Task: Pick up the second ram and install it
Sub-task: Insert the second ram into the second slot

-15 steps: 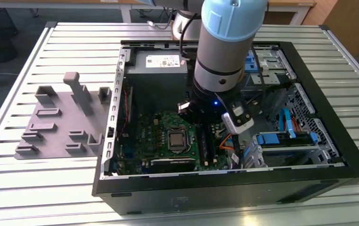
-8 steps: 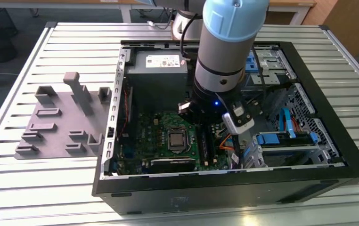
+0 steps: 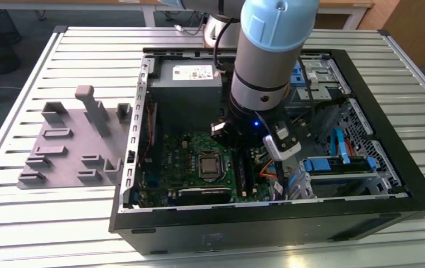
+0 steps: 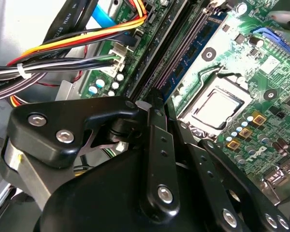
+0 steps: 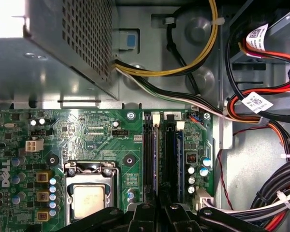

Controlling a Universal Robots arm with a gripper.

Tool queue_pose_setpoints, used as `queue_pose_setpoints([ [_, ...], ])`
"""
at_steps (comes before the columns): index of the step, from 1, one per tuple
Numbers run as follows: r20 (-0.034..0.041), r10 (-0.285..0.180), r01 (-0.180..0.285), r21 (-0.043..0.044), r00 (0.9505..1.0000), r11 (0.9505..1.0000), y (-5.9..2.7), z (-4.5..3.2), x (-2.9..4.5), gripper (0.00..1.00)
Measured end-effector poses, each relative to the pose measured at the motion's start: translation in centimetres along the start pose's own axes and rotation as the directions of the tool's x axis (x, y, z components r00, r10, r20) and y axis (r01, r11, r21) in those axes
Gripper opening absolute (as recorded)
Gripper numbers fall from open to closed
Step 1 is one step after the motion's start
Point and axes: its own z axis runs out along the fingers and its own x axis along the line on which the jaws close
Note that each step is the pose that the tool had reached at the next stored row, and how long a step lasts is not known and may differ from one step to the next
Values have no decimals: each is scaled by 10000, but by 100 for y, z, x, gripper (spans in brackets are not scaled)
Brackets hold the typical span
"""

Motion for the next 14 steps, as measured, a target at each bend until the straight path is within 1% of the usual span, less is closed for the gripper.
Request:
queue_pose_setpoints([
  [11,-53,2,-2,-2,10000,10000,1,8,-16,14],
  [14,-88,2,-2,1,10000,10000,0,21,-17,14],
])
